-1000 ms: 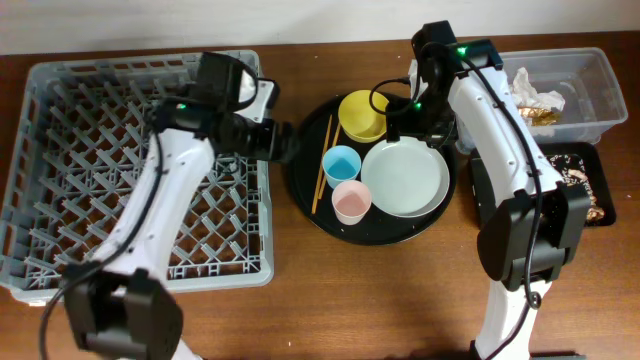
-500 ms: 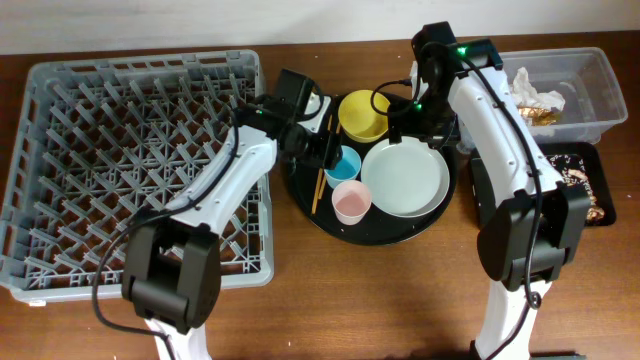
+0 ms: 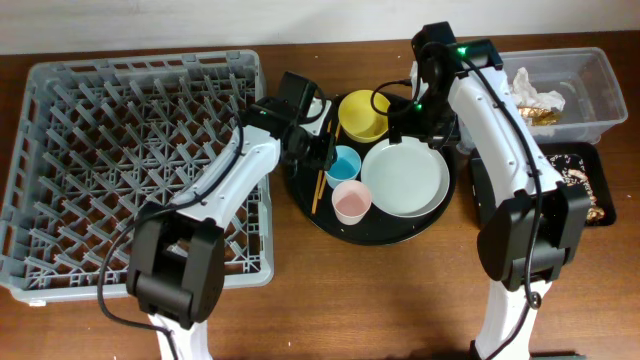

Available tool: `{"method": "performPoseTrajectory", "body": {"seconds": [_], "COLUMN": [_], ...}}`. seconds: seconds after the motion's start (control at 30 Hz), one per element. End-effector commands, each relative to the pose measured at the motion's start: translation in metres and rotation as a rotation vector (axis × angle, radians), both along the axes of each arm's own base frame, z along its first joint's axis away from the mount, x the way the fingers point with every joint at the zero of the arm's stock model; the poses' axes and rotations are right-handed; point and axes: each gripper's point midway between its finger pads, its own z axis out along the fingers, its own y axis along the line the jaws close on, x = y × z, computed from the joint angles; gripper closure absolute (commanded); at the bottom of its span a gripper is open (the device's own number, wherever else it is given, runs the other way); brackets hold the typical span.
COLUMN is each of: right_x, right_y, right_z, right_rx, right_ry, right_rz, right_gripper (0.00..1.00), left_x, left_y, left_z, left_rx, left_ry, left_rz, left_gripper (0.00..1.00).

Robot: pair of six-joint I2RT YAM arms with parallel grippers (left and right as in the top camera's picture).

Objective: Sort waste into correct bins and load items into the dishwasher rack

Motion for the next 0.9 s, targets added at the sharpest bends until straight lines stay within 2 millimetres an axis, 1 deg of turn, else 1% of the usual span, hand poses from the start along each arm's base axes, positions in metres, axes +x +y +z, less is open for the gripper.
{"method": "performPoseTrajectory", "body": {"seconds": [0.0, 0.07, 0.13, 0.17, 0.2, 0.23, 0.27, 0.3, 0.33, 0.4, 0.43, 0.47, 0.5, 0.57, 0.63, 0.67, 0.7, 0.73, 0.8, 0.87], "right_x": [-0.002, 0.0, 0.004, 0.008, 0.01, 0.012, 0.013, 0.012, 0.01, 0.007, 0.005, 0.004, 0.003, 0.002, 0.002, 0.002, 0.003, 0.005, 0.007, 0.012], "right_y": [-0.002, -0.001, 0.011, 0.022, 0.027, 0.034, 0.044, 0.056, 0.065, 0.076, 0.082, 0.084, 0.084, 0.084, 0.082, 0.083, 0.083, 0.083, 0.085, 0.086], "right_z": [0.009, 0.009, 0.011, 0.011, 0.01, 0.007, 0.002, -0.009, -0.019, -0.033, -0.045, -0.053, -0.061, -0.075, -0.081, -0.081, -0.078, -0.075, -0.052, -0.01], "right_rx": [-0.015, -0.009, 0.05, 0.087, 0.096, 0.097, 0.097, 0.093, 0.088, 0.083, 0.074, 0.057, 0.044, 0.034, 0.03, 0.032, 0.034, 0.036, 0.054, 0.089], "right_ry": [-0.023, -0.029, -0.046, -0.064, -0.073, -0.079, -0.08, -0.067, -0.048, -0.021, 0.002, 0.017, 0.032, 0.063, 0.075, 0.072, 0.064, 0.055, 0.012, -0.064], "right_rz": [-0.007, -0.006, 0.004, 0.02, 0.029, 0.044, 0.065, 0.092, 0.112, 0.135, 0.15, 0.155, 0.159, 0.159, 0.156, 0.156, 0.156, 0.156, 0.157, 0.155], "right_gripper": [0.2, 0.2, 0.2, 0.2, 0.21, 0.21, 0.22, 0.23, 0.24, 0.27, 0.32, 0.38, 0.43, 0.56, 0.69, 0.84, 0.94, 0.96, 0.96, 0.96], "left_x": [0.005, 0.009, 0.018, 0.023, 0.027, 0.031, 0.033, 0.037, 0.038, 0.04, 0.044, 0.046, 0.048, 0.051, 0.051, 0.051, 0.051, 0.051, 0.051, 0.049], "left_y": [-0.002, -0.002, 0.004, 0.011, 0.018, 0.024, 0.032, 0.045, 0.055, 0.069, 0.083, 0.089, 0.096, 0.106, 0.109, 0.109, 0.109, 0.109, 0.109, 0.104], "left_z": [-0.006, 0.003, 0.028, 0.044, 0.055, 0.066, 0.075, 0.084, 0.084, 0.083, 0.082, 0.082, 0.082, 0.082, 0.081, 0.081, 0.081, 0.081, 0.081, 0.083], "left_rx": [0.008, 0.002, -0.002, -0.003, -0.005, -0.006, -0.006, -0.004, 0.0, 0.005, 0.007, 0.007, 0.007, 0.008, 0.01, 0.01, 0.01, 0.01, 0.009, -0.021], "left_ry": [0.001, -0.011, -0.023, -0.026, -0.03, -0.033, -0.034, -0.028, -0.019, -0.006, 0.0, 0.0, 0.0, 0.005, 0.007, 0.007, 0.007, 0.007, 0.007, 0.018], "left_rz": [-0.001, 0.004, 0.022, 0.038, 0.055, 0.07, 0.085, 0.113, 0.133, 0.162, 0.191, 0.205, 0.219, 0.242, 0.248, 0.247, 0.248, 0.248, 0.248, 0.234], "left_gripper": [0.5, 0.49, 0.49, 0.49, 0.49, 0.44, 0.32, 0.29, 0.28, 0.27, 0.24, 0.2, 0.19, 0.19, 0.19, 0.19, 0.19, 0.19, 0.19, 0.19]}}
